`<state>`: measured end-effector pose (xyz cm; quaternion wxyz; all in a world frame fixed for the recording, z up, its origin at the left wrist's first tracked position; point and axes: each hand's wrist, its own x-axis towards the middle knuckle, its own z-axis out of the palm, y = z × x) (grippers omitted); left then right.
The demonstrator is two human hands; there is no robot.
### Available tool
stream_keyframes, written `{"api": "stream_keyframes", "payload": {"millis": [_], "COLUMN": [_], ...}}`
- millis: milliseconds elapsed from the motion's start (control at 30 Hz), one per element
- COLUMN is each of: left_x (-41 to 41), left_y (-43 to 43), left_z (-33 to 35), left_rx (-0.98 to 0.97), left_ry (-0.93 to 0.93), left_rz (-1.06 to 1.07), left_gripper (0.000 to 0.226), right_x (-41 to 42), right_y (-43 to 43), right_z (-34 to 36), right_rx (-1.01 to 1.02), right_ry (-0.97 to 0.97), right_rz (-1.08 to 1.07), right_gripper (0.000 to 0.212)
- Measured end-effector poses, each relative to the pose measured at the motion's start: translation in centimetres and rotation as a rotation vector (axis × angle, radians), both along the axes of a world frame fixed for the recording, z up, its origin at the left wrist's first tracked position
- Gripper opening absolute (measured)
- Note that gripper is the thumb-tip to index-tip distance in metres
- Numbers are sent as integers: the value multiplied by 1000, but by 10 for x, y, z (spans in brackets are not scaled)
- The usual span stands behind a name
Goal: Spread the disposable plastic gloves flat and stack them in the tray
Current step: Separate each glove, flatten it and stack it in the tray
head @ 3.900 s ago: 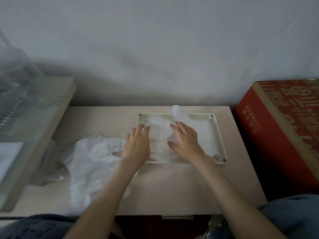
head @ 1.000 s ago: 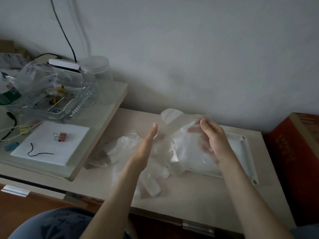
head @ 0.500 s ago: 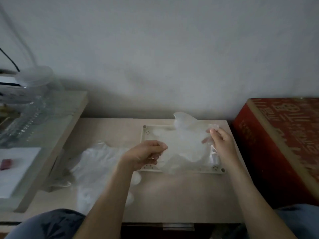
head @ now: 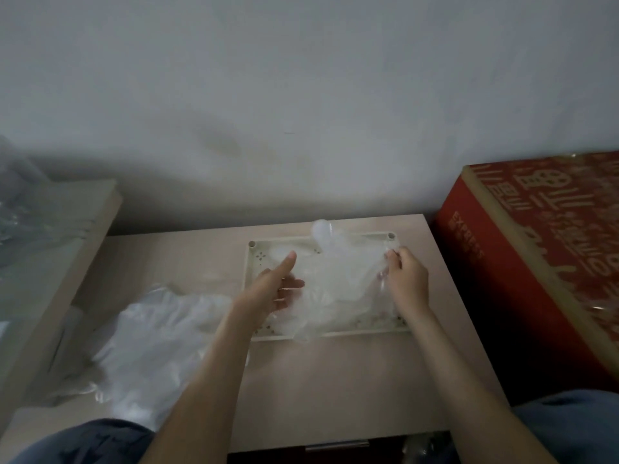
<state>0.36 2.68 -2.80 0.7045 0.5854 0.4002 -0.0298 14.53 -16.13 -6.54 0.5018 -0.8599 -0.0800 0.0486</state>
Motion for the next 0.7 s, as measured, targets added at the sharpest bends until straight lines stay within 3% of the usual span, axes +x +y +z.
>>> {"api": "stream_keyframes", "payload": {"millis": [100, 167, 300, 467, 700], "left_x": [-2, -4, -4, -6, -7], "left_y": [0, 1, 1, 8, 8], "left_z": [-4, -7, -3, 0, -1], "left_rx": [74, 151, 260, 129, 36], "left_ry": [58, 110, 134, 54, 89], "left_rz": [-220, -399, -516, -391, -136], "left_gripper": [63, 61, 18, 10, 21], "right_x": [4, 6, 9, 8, 3], "right_y": [1, 1, 2, 1, 1], "right_z": [-7, -11, -10, -13, -17], "right_rx": [-19, -26, -21, -28, -55], "right_ry": [-16, -26, -37, -33, -37], "right_rz": [-30, -56, -56, -39, -18], "right_gripper": [23, 24, 25, 23, 23]}}
